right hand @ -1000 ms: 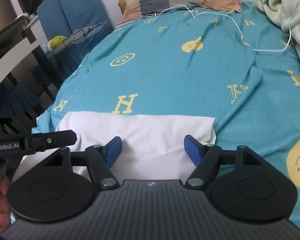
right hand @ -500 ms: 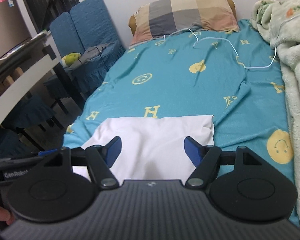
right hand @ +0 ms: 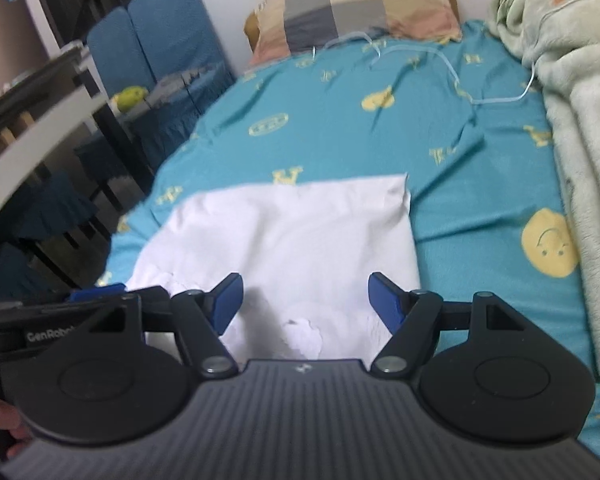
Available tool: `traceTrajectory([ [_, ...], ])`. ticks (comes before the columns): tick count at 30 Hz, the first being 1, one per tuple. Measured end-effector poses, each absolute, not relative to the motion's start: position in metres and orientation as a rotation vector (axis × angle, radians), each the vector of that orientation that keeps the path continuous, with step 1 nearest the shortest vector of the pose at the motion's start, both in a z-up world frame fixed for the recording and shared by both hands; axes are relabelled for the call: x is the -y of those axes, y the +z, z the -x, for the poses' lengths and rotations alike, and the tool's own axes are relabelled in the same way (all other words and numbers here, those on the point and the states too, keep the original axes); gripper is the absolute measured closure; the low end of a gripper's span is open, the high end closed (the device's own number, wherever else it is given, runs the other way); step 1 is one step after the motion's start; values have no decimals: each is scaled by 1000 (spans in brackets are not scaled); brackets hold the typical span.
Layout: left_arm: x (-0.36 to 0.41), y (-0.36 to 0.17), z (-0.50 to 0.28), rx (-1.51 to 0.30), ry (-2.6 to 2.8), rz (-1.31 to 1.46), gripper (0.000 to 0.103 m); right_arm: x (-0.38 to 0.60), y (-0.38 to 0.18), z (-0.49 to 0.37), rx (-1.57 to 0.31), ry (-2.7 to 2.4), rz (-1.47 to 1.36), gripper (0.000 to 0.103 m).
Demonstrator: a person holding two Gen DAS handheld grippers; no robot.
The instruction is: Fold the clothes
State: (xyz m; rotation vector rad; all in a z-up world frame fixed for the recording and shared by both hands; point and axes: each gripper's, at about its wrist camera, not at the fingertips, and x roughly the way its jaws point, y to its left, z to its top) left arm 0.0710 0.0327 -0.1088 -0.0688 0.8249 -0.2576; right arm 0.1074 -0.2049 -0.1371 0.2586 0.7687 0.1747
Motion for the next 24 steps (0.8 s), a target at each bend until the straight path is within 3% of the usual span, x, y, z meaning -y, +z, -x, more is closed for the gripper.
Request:
traceTrajectory([
  [7, -38, -102, -63, -845, -237, 126, 39, 203, -152, -111, -816, 185, -281, 31],
  [13, -53, -89, -36, -868, -274, 332, 28, 205, -148, -106, -809, 178, -294, 32],
  [24, -94, -146, -50, -1005, -212, 819, 28, 209, -139, -99, -792, 159, -327, 32],
])
